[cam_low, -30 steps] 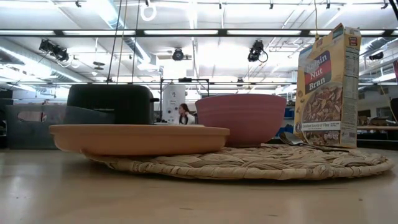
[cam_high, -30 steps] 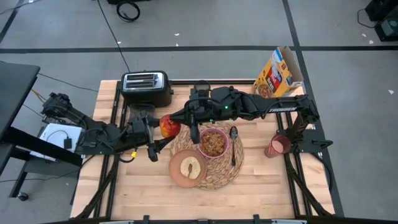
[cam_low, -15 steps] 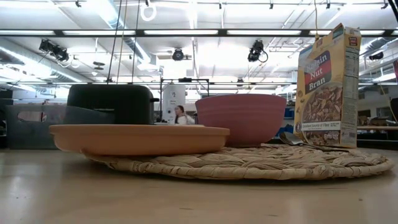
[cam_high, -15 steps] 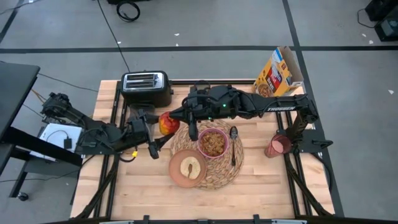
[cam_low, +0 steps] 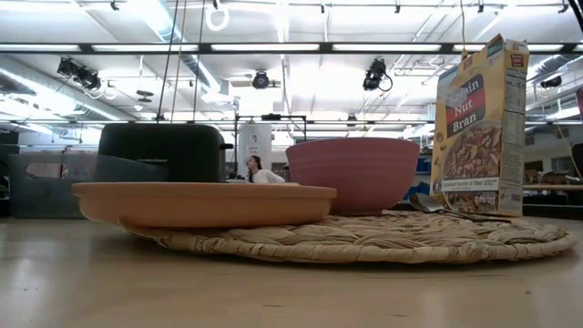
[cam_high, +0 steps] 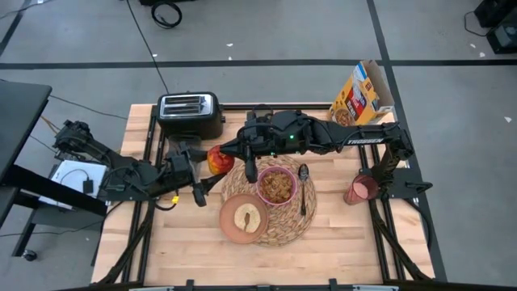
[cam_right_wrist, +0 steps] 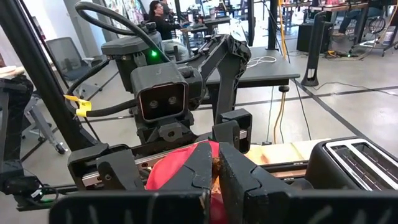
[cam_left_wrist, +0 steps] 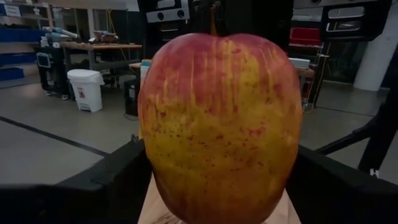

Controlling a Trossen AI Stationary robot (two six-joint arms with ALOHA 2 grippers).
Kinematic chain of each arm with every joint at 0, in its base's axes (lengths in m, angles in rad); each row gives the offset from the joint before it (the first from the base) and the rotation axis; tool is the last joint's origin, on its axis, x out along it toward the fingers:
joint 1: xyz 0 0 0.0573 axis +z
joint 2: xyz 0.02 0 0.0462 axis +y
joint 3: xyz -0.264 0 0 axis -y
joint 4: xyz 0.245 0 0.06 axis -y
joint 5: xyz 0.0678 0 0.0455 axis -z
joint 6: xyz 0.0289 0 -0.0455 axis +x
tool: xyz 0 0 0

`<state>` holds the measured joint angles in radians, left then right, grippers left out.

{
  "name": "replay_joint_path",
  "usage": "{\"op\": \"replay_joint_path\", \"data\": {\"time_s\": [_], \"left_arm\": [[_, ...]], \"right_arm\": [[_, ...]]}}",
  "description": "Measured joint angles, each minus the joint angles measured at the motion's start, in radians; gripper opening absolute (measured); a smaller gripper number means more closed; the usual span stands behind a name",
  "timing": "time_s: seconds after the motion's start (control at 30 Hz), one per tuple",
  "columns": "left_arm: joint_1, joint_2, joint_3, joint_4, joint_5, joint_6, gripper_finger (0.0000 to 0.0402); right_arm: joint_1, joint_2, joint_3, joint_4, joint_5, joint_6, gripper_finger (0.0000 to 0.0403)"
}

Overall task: Arrange a breakfast setting
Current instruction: Put the red apple to the top left of the pink bowl

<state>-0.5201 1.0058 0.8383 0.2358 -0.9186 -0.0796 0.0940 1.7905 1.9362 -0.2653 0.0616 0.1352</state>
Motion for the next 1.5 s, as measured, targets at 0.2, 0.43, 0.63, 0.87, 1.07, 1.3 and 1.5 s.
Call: {"op": "replay_joint_path", "data": {"time_s": [0.2, 0.43, 0.63, 0.87, 1.07, 1.3, 1.5], "left_arm": [[0.0, 0.0, 0.0, 0.0, -0.049, 0.013, 0.0333], [0.0, 0.0, 0.0, -0.002, -0.072, 0.012, 0.0384], [-0.022, -0.019, 0.0, -0.021, -0.083, 0.035, 0.039], [-0.12, -0.103, 0.0, -0.167, -0.175, -0.027, 0.0391], [-0.203, -0.22, 0.0, -0.411, -0.188, -0.289, 0.0391], [-0.247, -0.334, 0.0, -0.627, -0.188, -0.539, 0.0391], [-0.224, -0.369, 0.0, -0.79, -0.254, -0.662, 0.0391]], "right_arm": [[-0.001, 0.0, 0.0, 0.001, 0.001, -0.004, 0.0015], [-0.003, -0.001, 0.0, 0.002, 0.002, -0.004, 0.0015], [-0.011, -0.001, 0.0, -0.011, 0.008, -0.004, 0.0015], [-0.012, 0.006, -0.008, -0.012, 0.016, -0.013, 0.0015], [-0.012, 0.007, -0.081, 0.032, 0.056, -0.039, 0.0015], [-0.012, 0.008, -0.312, 0.247, 0.107, -0.041, 0.0015], [-0.026, 0.008, -0.517, 0.402, 0.149, -0.039, 0.0015]]}}
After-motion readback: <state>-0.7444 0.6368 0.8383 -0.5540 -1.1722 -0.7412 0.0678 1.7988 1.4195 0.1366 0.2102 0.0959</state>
